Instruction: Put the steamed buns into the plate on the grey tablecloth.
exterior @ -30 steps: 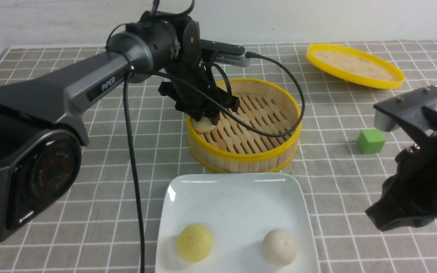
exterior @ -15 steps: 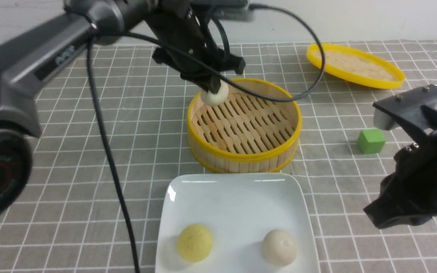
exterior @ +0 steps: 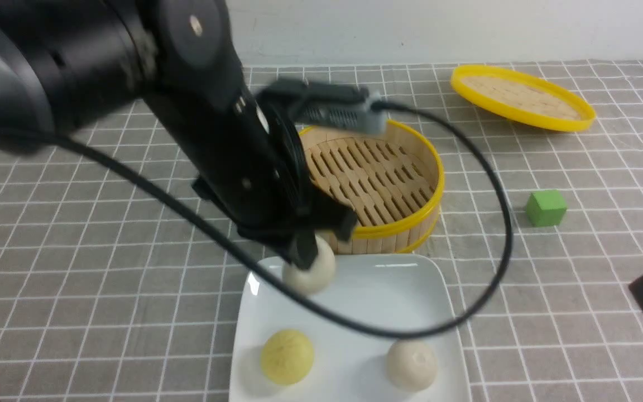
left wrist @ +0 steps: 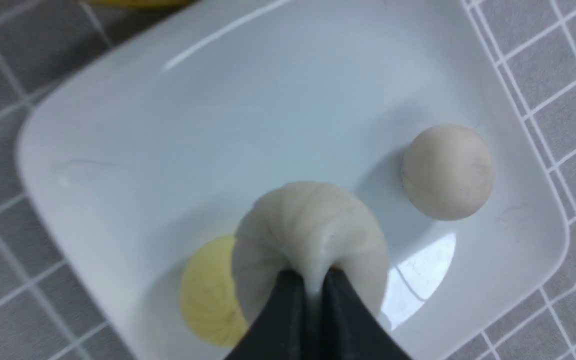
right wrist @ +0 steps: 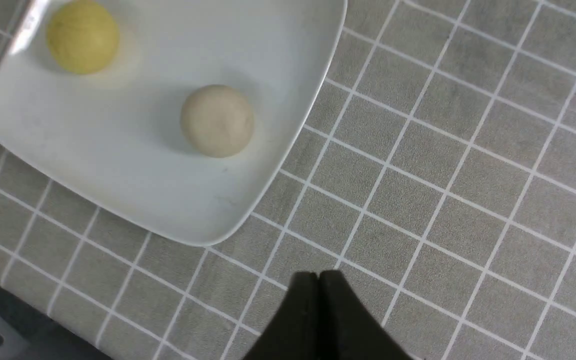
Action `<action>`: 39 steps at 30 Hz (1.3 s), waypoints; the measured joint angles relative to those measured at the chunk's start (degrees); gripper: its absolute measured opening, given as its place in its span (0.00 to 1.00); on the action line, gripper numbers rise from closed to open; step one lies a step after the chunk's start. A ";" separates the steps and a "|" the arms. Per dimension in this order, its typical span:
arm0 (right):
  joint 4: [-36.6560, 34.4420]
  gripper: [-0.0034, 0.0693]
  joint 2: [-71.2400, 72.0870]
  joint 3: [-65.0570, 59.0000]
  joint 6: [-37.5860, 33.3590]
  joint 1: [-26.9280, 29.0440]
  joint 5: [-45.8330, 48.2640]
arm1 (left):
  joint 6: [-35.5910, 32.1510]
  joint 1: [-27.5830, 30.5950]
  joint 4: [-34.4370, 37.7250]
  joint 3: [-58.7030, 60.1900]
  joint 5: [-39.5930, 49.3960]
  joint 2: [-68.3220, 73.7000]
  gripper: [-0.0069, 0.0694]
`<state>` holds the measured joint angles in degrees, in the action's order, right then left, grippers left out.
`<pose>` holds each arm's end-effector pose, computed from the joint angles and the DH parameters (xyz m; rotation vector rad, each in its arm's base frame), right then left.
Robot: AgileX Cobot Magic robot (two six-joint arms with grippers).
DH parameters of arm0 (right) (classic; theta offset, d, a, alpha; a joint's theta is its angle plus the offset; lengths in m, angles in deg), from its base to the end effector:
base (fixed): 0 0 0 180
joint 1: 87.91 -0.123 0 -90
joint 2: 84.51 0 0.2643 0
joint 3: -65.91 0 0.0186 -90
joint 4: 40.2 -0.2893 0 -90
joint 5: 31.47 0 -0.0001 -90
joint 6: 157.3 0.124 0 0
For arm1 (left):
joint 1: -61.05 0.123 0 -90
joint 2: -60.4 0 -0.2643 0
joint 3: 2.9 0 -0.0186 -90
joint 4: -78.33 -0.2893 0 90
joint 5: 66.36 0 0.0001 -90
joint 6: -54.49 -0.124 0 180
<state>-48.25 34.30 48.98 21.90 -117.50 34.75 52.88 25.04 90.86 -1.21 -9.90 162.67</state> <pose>0.1868 0.1244 0.3326 -0.6490 2.4642 0.3852 0.2970 -0.2436 0.2150 0.7959 2.7323 -0.4220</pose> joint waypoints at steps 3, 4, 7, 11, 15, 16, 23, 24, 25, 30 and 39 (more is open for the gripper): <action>0.78 0.05 7.44 -1.79 1.33 0.00 -0.24 | 0.71 -1.77 0.81 6.19 -9.64 0.84 0.13; 1.44 0.05 9.53 -2.65 1.42 0.00 -0.56 | 1.60 -1.82 0.81 7.02 -11.93 1.17 0.13; 3.26 0.05 14.95 -5.72 2.52 0.00 -1.91 | 2.94 -1.82 0.78 8.21 -15.01 2.37 0.14; 8.06 0.06 26.82 -13.54 6.64 0.00 -7.58 | 4.84 -1.82 0.73 8.49 -17.51 5.32 0.21; 10.78 0.06 35.47 -20.89 10.21 0.00 -10.81 | 5.73 -1.82 0.86 8.49 -18.33 7.39 0.36; 11.06 0.06 36.20 -21.55 10.58 0.00 -11.12 | 5.88 -1.82 0.86 8.49 -18.55 7.44 0.38; 15.56 0.07 42.58 -32.80 16.38 0.00 -25.39 | 7.00 -1.82 0.80 8.44 -22.19 6.04 0.66; 16.55 0.07 42.54 -34.87 16.50 0.00 -29.60 | 7.03 -1.82 0.53 8.32 -22.32 5.00 0.69; 16.79 0.07 42.50 -35.38 16.57 0.00 -30.70 | 7.08 -1.82 0.53 8.23 -22.31 4.74 0.69; 18.64 0.07 41.66 -39.08 16.93 0.00 -41.33 | 7.08 -1.82 -0.42 7.66 -22.49 2.23 0.69; 19.28 0.08 41.66 -39.09 16.93 0.00 -45.58 | 7.08 -1.82 -1.61 7.66 -22.06 1.52 0.36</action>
<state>-28.97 75.96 9.88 38.83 -117.50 -10.83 59.96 23.22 89.25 6.44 -31.96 164.19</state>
